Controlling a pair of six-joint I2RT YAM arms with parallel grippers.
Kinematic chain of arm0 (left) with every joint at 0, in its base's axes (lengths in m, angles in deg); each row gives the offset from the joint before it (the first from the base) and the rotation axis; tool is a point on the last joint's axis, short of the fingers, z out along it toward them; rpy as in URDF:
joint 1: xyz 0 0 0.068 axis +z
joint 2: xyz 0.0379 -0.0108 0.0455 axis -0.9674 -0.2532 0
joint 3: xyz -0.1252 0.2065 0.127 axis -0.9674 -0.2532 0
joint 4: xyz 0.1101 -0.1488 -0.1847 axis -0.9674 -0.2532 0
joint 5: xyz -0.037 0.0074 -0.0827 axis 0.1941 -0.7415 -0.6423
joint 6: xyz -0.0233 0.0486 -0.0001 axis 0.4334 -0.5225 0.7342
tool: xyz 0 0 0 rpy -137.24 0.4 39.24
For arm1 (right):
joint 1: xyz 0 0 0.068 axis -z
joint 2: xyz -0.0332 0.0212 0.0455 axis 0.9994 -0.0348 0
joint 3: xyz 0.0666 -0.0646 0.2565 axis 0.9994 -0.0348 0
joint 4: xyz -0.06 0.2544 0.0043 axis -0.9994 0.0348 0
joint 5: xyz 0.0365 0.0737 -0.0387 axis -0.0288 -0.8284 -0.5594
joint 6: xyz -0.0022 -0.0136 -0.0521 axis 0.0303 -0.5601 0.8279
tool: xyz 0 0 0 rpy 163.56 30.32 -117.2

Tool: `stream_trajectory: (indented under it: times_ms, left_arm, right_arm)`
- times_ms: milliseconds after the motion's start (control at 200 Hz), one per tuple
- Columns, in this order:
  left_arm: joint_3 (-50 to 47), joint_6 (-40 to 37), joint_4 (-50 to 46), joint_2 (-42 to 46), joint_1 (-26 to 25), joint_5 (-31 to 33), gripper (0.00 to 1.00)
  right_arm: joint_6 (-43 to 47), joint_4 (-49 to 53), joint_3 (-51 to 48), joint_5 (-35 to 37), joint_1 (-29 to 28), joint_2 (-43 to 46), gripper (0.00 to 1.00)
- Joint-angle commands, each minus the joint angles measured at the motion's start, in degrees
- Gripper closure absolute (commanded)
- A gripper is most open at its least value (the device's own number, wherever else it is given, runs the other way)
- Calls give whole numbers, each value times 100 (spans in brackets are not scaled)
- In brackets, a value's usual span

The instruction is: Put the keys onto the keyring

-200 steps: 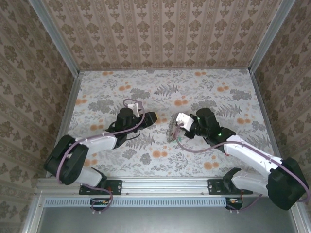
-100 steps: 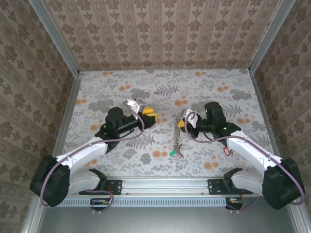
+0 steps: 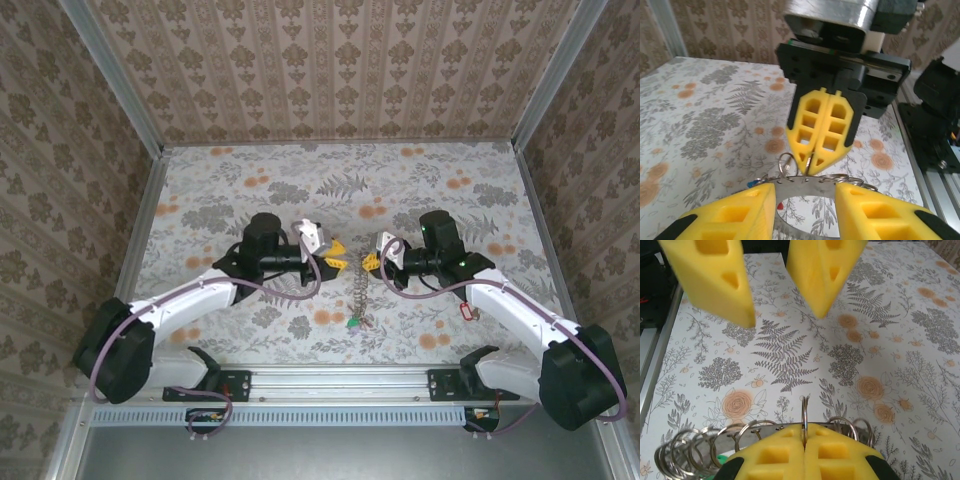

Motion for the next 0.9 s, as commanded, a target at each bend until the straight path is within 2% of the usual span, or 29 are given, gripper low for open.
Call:
stream_trajectory:
  times_ms: [0, 150, 260, 385, 455, 600, 735, 895]
  left_arm:
    - [285, -745, -557, -244, -169, -129, 64]
    - [345, -802, -422, -509, -250, -128, 69]
    - [346, -811, -365, -556, -267, 89, 72]
    - [235, -778, -164, -505, -271, 345, 68]
    - [222, -813, -174, -488, -271, 433, 67]
    - [177, -850, -103, -469, -267, 631, 66]
    - [171, -790, 85, -511, -269, 652, 65]
    - [277, -745, 158, -659, -268, 571, 65]
  right_arm:
    - [319, -59, 186, -25, 16, -7, 100]
    - [301, 136, 256, 308, 11, -90, 100]
    - [-41, 129, 347, 349, 28, -188, 100]
    - [-676, 429, 783, 208, 117, -696, 100]
    - [-606, 798, 1046, 109, 97, -914, 100]
    - [-167, 73, 654, -259, 98, -687, 100]
    - [81, 469, 843, -268, 99, -721, 100]
    - [305, 473, 731, -347, 89, -593, 100]
